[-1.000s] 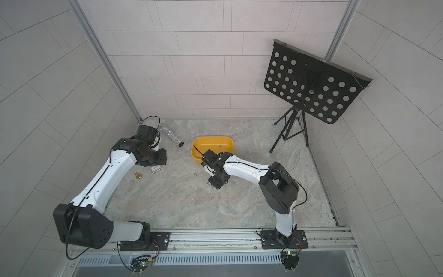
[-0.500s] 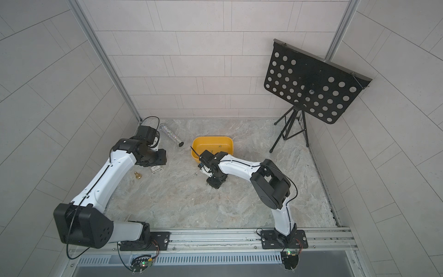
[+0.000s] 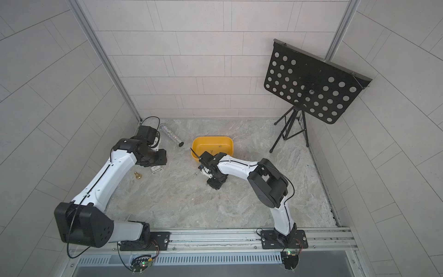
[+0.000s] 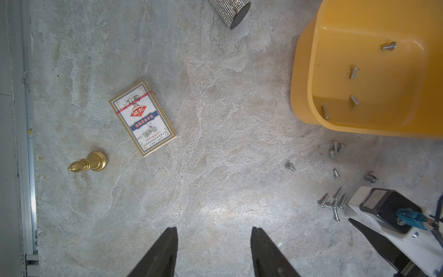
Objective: Put the screws on the desktop into the storage box
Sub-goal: Pick up the screw from the center of the board.
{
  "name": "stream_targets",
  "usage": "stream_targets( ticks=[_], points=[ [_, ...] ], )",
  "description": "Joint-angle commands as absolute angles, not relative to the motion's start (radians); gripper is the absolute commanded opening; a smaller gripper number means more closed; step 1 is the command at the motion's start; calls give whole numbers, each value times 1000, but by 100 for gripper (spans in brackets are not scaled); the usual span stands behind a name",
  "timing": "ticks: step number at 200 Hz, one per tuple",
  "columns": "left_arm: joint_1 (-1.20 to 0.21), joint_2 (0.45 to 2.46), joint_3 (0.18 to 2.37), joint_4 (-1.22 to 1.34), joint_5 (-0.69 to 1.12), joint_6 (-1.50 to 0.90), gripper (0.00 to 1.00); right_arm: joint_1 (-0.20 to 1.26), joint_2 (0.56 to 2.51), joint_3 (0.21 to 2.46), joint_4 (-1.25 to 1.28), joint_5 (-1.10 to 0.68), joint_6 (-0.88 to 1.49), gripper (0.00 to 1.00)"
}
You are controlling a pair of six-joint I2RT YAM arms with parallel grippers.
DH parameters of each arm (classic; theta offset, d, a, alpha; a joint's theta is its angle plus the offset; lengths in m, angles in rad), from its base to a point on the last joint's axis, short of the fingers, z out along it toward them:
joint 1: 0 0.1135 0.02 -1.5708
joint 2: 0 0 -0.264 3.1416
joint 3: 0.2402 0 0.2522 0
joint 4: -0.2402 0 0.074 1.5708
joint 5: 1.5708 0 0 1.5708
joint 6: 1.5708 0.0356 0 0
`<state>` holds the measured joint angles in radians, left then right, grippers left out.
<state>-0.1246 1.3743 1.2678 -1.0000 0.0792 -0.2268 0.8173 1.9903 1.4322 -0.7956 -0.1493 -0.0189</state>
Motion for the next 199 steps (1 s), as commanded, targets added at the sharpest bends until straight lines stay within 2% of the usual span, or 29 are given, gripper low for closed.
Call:
stream_targets(
  ticks=[1, 87, 199],
  points=[
    [-118, 1382, 1266, -1012, 81, -210, 55, 816, 2013, 1436, -810, -129, -21, 32],
    [-118, 1384, 1262, -1011, 83, -209, 54, 813, 2048, 1427, -802, -105, -5, 28],
    [-118, 1385, 1261, -1010, 83, -207, 54, 811, 2014, 1422, -806, -103, 13, 9]
  ],
)
